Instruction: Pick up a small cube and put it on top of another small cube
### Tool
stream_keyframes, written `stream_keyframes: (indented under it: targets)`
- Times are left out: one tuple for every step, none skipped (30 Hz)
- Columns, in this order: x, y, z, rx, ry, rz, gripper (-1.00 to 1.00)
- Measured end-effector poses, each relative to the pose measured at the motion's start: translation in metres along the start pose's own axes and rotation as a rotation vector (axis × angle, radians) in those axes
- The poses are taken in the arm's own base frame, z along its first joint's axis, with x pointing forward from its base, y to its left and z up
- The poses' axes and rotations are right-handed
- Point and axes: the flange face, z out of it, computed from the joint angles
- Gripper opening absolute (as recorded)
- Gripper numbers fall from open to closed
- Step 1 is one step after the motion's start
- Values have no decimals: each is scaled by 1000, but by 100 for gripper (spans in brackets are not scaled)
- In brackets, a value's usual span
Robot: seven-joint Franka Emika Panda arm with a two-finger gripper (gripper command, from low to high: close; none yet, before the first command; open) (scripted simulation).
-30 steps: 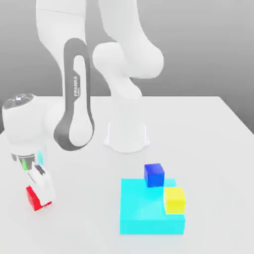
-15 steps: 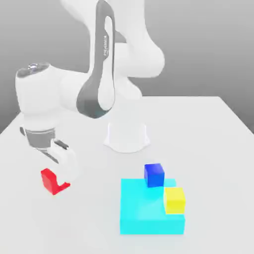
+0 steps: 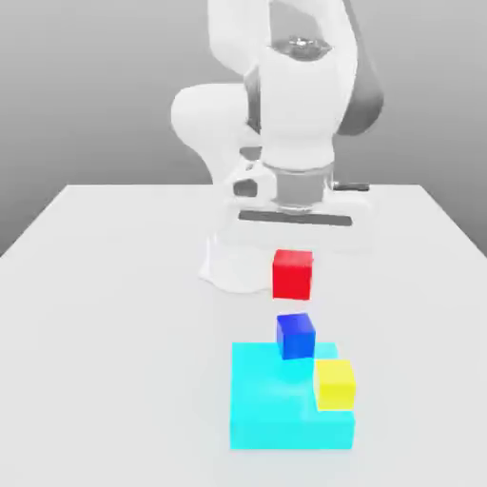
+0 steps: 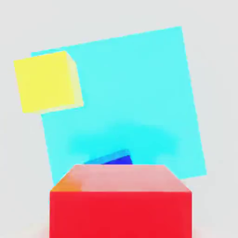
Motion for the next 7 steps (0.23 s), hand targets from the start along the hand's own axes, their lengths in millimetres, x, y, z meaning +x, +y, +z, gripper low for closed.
stream_keyframes:
  targets:
    - [-1,0,9,-1,2,-2,-100]
    - [-1,0,18,-1,2,-3,-100]
    - [-1,0,27,-1,3,-4,-100]
    - [-2,1,36,-1,3,-5,-100]
    - [-2,1,42,-1,3,-5,100]
    - [-2,1,42,-1,3,-5,100]
    - [-2,1,42,-1,3,-5,100]
